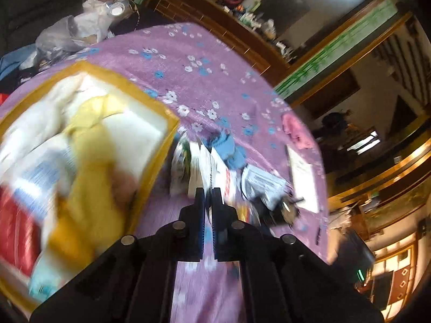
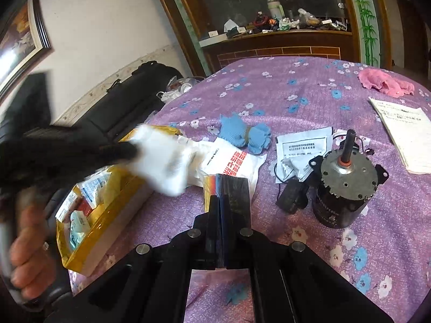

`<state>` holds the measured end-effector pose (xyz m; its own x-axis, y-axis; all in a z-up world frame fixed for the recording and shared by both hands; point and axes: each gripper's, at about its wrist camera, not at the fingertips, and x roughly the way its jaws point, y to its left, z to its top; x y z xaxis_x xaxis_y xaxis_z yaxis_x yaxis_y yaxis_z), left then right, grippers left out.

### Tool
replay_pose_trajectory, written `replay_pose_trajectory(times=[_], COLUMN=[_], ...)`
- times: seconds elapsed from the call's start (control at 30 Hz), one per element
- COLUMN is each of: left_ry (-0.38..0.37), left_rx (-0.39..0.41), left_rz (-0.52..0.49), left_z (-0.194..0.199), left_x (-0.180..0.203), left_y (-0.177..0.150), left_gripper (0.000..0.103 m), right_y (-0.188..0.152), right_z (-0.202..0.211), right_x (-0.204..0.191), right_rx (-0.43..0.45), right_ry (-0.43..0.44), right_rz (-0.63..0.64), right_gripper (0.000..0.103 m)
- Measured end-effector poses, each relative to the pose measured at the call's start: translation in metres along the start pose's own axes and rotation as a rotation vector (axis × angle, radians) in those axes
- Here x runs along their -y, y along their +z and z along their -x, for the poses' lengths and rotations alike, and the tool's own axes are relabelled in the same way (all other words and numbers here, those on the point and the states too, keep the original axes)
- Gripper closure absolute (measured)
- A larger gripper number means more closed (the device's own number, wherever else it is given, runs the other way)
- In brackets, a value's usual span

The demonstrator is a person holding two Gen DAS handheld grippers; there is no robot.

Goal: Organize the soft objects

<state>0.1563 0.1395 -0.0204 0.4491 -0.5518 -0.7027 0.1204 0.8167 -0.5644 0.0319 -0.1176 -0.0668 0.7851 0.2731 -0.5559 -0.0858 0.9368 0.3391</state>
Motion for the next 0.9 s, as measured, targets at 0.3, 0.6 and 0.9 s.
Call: replay_pose_trajectory(times=[0.3,0.6,0.9], left_ry=[0.021,0.015,0.055], left_rx=[0.101,0.121,0.081], left_rz=[0.036,0.038,0.047], left_z=[0.090,0.099,0.080], left_x=[-0.050,-0.079,-0.106], left_y=[-0.028,-0.017,-0.006], left_gripper=[0.101,0.101,0.101], right_y=[-0.005,0.021,0.067], right_z=[-0.001,0.023,-0.027], right_x=[-0.011,-0.060,-0.121], right_rx=[0.032,0.069,0.019], right_ry=[-0.016,0.036,0.055], right_rz=[0.069,0.089,0.159], right_gripper=[0.103,0.103,0.103])
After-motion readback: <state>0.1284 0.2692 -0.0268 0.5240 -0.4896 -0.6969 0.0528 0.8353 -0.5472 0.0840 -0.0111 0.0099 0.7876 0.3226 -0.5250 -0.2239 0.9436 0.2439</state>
